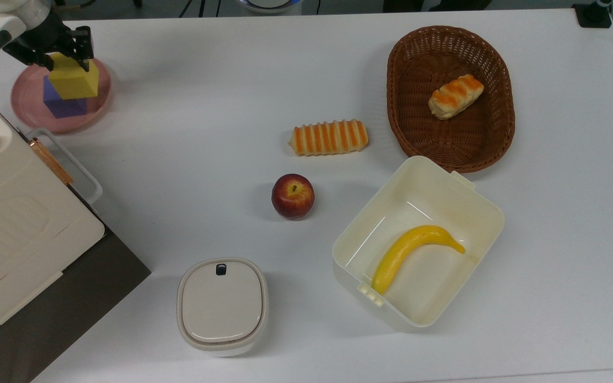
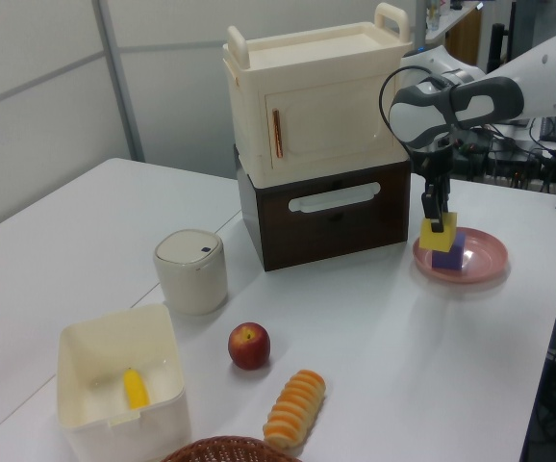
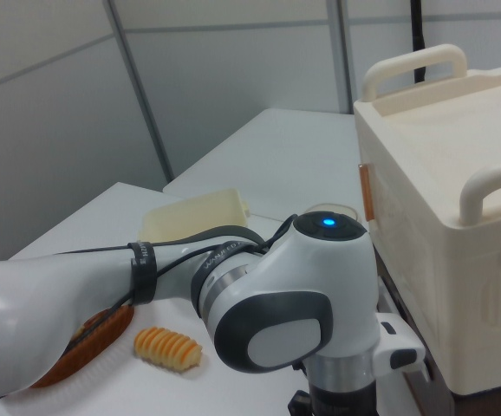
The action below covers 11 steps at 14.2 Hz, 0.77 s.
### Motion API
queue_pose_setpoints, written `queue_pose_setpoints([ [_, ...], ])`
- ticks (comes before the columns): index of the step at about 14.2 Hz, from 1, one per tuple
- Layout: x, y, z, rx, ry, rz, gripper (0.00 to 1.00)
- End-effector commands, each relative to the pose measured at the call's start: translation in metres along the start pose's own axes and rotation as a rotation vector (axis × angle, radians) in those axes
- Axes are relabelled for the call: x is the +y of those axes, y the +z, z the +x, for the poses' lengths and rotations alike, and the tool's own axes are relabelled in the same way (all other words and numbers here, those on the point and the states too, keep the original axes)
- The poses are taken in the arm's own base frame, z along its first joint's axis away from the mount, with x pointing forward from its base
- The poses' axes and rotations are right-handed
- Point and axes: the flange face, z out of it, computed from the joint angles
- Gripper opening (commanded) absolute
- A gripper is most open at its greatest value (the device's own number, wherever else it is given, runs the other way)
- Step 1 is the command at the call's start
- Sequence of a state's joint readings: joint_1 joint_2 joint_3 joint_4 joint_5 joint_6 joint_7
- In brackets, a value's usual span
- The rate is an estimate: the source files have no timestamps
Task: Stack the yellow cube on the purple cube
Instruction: 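Lower the yellow cube onto the purple cube and open the gripper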
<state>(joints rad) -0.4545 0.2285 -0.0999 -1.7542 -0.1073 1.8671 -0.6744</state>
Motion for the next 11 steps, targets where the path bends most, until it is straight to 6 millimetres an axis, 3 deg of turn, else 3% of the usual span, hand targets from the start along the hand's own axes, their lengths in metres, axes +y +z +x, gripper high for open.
queue_pose_setpoints([
  [1, 0.015, -0.005, -0.009, 0.026, -0.054, -0.038, 0.39],
  [5, 0.029, -0.002, -0.013, 0.040, -0.057, -0.053, 0.40],
  [11, 0.038, -0.003, -0.016, 0.041, -0.042, -0.061, 0.64],
])
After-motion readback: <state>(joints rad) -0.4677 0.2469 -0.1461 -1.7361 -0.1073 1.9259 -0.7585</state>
